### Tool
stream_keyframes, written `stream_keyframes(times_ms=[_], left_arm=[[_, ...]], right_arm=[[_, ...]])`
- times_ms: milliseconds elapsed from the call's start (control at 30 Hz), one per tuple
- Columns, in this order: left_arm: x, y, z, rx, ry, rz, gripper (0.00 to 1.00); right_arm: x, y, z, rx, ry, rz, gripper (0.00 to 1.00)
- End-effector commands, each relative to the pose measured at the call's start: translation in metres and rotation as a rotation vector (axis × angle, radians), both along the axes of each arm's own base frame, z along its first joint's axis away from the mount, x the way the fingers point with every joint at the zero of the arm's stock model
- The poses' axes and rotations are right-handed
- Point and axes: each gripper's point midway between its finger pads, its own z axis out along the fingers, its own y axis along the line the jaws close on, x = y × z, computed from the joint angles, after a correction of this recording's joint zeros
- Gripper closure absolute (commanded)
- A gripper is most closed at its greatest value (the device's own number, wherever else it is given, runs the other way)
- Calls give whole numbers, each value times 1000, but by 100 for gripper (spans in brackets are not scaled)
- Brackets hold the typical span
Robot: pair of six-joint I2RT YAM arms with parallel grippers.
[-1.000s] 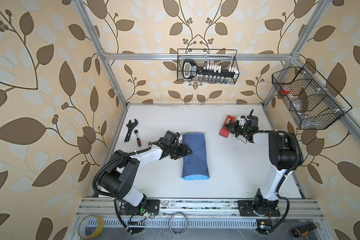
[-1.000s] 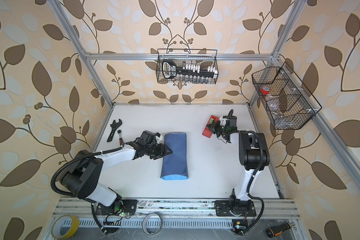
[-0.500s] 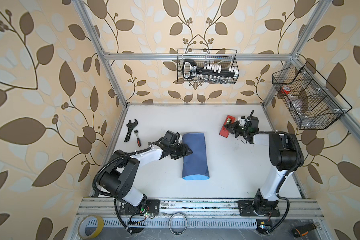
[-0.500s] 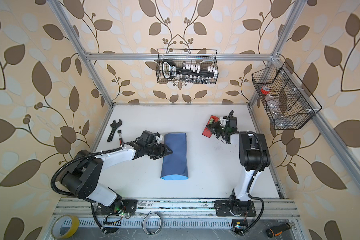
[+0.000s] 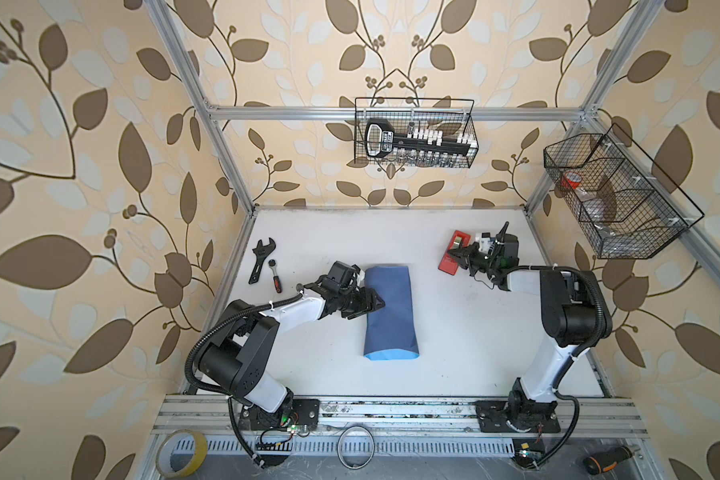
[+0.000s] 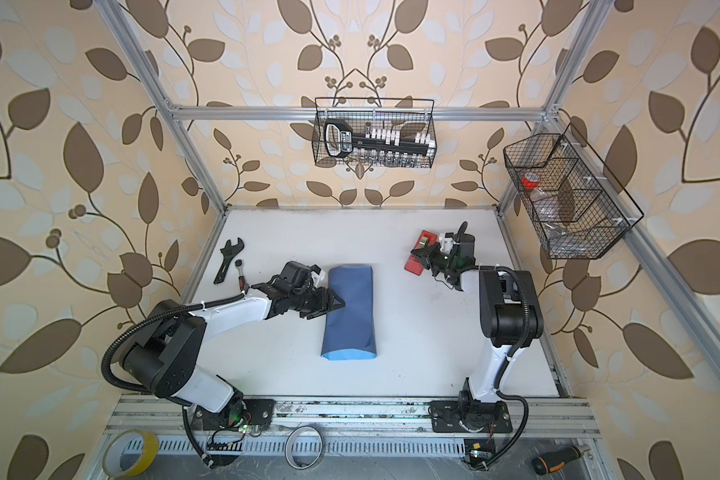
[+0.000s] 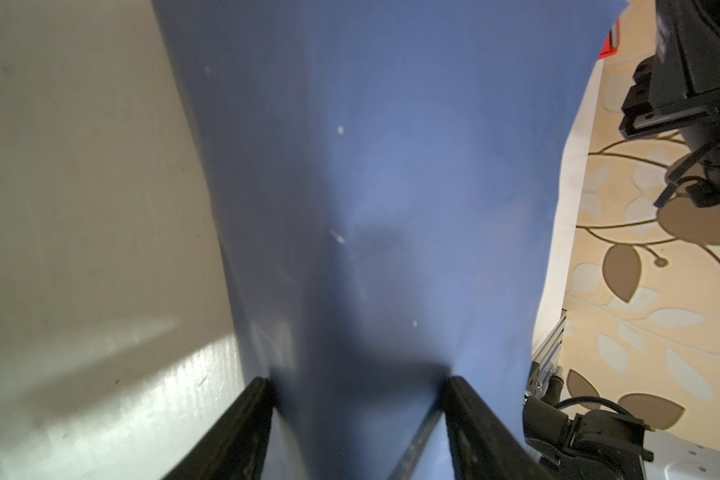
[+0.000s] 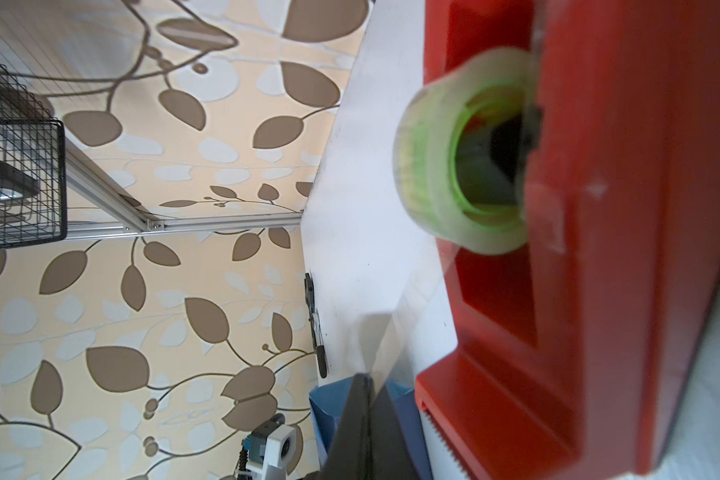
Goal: Wrap the gift box in paper
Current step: 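Pinch the tape end and pull it across the cutter with the right gripper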
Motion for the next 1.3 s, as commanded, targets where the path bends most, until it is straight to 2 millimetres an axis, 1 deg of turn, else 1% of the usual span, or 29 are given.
stream_keyframes(times_ms=[0, 200, 333, 467, 600, 667, 800, 900, 1133, 1267], left_arm=[[-19, 29, -41, 179, 85, 28, 34], [-19, 29, -43, 181, 87, 26, 34], [-19, 29, -43, 181, 89, 28, 34], [-19, 29, -43, 180, 87, 29, 34], [-18, 28, -42, 179, 86, 28, 34], [-18, 28, -42, 179, 87, 29, 34], [-19, 28, -42, 178, 87, 28, 34], [-18, 28, -42, 178, 85, 27, 34], [-18, 28, -42, 174, 83, 26, 34], [-19, 28, -42, 173, 82, 26, 34]], right_arm=[[-14, 18, 15, 29, -32, 65, 100], [-29, 25, 8, 22, -23, 82, 100], [-37, 26, 2, 10, -13, 82, 100], [-43, 29, -10, -9, 8, 88, 100], [-47, 29, -26, -26, 38, 87, 100], [-48, 27, -36, -38, 58, 79, 100], [-50, 16, -57, -79, 103, 43, 100], [-50, 9, -69, -100, 133, 21, 100], [-50, -6, -89, -147, 189, -15, 100], [-51, -11, -95, -183, 210, -23, 100]])
